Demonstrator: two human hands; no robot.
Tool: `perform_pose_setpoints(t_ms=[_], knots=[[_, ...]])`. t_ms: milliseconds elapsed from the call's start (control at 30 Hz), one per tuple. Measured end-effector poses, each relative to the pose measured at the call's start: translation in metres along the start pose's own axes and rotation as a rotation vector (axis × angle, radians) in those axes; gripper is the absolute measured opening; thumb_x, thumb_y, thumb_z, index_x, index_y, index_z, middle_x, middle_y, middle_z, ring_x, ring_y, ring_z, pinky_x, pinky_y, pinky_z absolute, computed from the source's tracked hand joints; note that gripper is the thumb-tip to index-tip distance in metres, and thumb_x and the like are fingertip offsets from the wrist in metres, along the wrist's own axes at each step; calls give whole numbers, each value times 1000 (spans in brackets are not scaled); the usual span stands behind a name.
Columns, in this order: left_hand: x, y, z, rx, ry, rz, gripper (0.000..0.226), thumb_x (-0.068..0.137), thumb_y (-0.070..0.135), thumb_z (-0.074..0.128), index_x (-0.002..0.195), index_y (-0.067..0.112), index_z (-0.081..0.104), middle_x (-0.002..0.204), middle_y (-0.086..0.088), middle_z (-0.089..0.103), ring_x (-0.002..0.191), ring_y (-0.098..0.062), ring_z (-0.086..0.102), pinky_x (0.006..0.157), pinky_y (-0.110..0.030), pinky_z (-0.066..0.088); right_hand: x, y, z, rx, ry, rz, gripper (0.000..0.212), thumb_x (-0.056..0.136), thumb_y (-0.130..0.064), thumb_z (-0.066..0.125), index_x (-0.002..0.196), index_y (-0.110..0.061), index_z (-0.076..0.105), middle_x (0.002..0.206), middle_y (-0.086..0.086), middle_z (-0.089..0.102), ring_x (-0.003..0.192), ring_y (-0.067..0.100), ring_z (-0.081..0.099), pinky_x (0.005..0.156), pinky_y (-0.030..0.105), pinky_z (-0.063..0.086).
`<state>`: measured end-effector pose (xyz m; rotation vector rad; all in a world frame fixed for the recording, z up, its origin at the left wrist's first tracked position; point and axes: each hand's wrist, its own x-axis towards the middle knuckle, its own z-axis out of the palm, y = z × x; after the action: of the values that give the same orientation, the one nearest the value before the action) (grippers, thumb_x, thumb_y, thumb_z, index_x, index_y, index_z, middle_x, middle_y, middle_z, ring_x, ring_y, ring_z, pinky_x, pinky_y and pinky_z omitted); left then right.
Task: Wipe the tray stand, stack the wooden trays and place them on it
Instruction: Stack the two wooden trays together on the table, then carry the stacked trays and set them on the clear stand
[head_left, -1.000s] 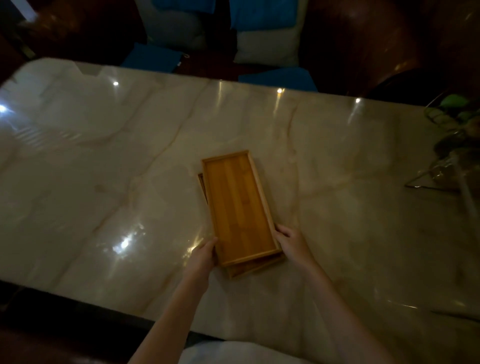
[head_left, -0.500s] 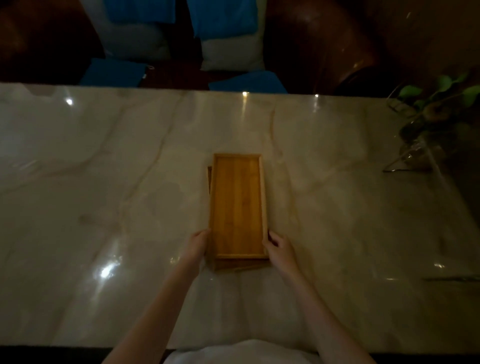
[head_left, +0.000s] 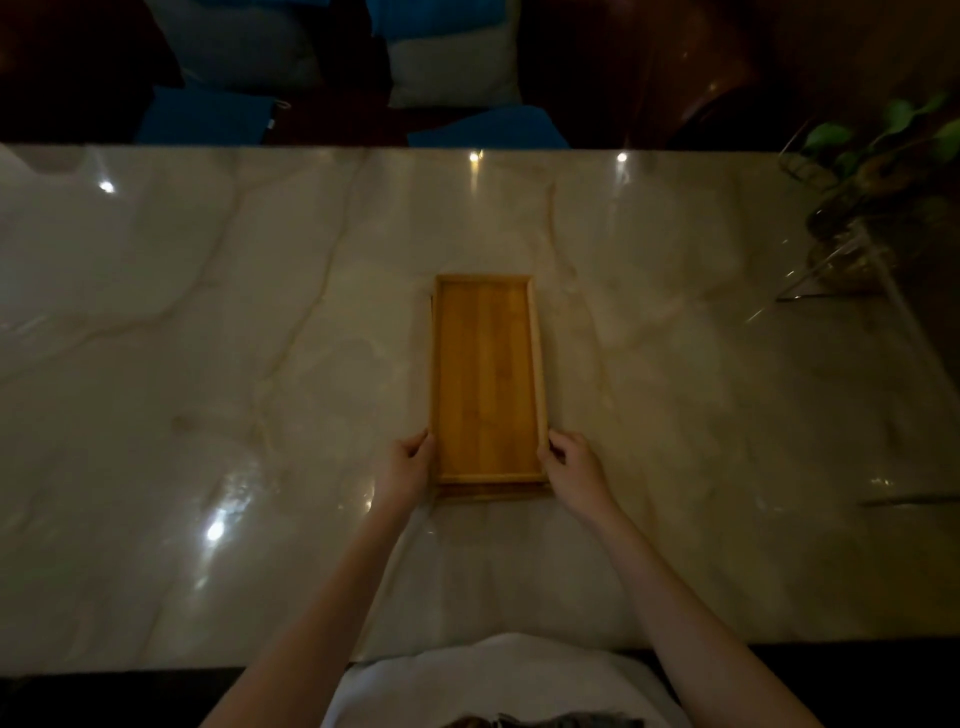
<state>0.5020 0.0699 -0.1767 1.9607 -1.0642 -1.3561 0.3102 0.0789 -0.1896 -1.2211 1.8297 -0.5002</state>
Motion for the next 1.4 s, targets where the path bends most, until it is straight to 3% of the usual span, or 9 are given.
perform_pose_setpoints(t_ms=[67,167,267,433,533,667,833,1067,1400], knots=[[0,-1,1,24,20,9,32,92,19,46,117,4,59,103,-3,63,85,-11,56,64,-24,41,1,0,-1,-26,-5,-16,22,90,-8,49,102,6,62,110,26,54,101,34,55,78,25,36],[0,-3,1,49,51,0,33,91,20,47,119,5,57,115,-15,66,93,-14,56,76,-25,38,-1,-2,-3,-41,-19,-12,24,90,-9,50,106,3,62,113,26,54,103,33,54,82,27,38],[-2,-6,1,78,54,3,34,90,22,48,119,6,58,114,-15,67,103,-21,61,80,-29,42,-2,-4,-6,-30,-43,-14,23,91,-11,48,104,3,62,109,21,54,96,25,53,72,23,34],[-3,-10,-11,166,-98,91,34,86,27,43,102,11,68,98,-10,66,90,-23,59,84,-37,45,-9,-6,-15,15,-140,-9,23,90,-10,46,80,-12,67,92,13,56,87,19,51,56,18,35],[-11,-18,-19,344,-192,144,36,79,27,44,106,17,65,98,-12,61,90,-26,59,79,-34,44,-20,0,-19,-74,-187,-21,21,85,-5,48,93,-1,67,90,13,59,88,25,54,61,22,33],[-27,-27,-21,496,-215,243,40,78,10,60,118,11,58,106,-12,56,98,-27,58,84,-29,43,-30,5,-18,-230,-209,-102,28,79,-6,57,105,-7,66,102,20,59,96,30,57,70,22,34],[-27,-32,-20,536,-185,307,41,69,6,70,109,7,63,105,-18,57,94,-32,59,81,-27,43,-33,7,-13,-324,-104,-131,22,79,-6,58,99,-5,68,100,21,62,94,32,59,73,31,43],[-31,-33,-18,624,-106,377,32,71,23,55,95,7,69,88,-22,65,76,-37,64,68,-39,52,-36,9,-11,-386,-81,-141,22,85,-11,56,102,-5,66,101,19,62,94,31,57,81,34,44],[-33,-36,-19,681,-71,429,17,80,14,61,89,2,69,92,-20,68,81,-35,65,68,-37,49,-39,10,-15,-463,-97,-161,22,88,-14,52,101,-3,66,102,18,63,95,29,58,83,36,43]])
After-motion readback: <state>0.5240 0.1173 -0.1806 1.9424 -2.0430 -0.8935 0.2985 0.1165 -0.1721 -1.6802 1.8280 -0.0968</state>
